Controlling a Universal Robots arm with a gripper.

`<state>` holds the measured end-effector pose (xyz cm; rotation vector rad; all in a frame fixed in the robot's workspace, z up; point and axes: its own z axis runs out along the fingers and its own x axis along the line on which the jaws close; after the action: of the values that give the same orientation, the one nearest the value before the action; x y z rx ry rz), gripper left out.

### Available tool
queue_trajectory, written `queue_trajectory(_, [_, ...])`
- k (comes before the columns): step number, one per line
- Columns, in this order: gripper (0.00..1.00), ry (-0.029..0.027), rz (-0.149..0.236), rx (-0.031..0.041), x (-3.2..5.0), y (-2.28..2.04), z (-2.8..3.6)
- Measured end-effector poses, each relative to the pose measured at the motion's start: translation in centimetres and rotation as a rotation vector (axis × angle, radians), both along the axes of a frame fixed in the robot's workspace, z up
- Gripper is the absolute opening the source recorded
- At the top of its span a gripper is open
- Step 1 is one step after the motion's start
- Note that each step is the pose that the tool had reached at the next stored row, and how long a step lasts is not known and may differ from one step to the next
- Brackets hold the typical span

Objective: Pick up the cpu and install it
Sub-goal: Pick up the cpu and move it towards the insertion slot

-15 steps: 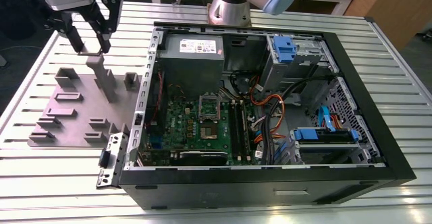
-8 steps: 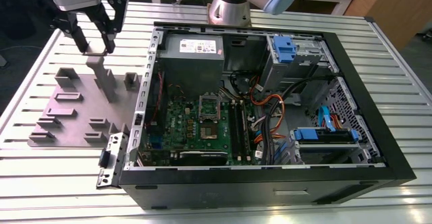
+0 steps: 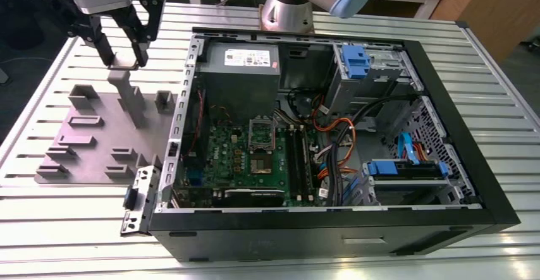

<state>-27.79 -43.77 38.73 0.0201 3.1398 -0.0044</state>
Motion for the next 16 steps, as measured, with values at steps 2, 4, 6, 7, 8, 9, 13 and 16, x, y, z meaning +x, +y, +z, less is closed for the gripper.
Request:
queue_trajectory(2, [0.47, -0.0001, 0.000, 0.0000, 0.03, 0.00, 0.00])
queue_trajectory(4, [0.47, 0.0000, 0.000, 0.0000, 0.09, 0.00, 0.00])
queue_trajectory(6, [0.47, 0.0001, 0.000, 0.0000, 0.21, 0.00, 0.00])
queue_trajectory(7, [0.47, 0.0000, 0.000, 0.0000, 0.29, 0.00, 0.00])
queue_trajectory(8, [0.47, 0.0000, 0.000, 0.0000, 0.38, 0.00, 0.00])
queue_trajectory(9, [0.47, 0.0000, 0.000, 0.0000, 0.47, 0.00, 0.00])
queue_trajectory(13, [0.47, 0.0000, 0.000, 0.0000, 0.85, 0.00, 0.00])
queue_trajectory(16, [0.47, 0.0000, 0.000, 0.0000, 1.11, 0.00, 0.00])
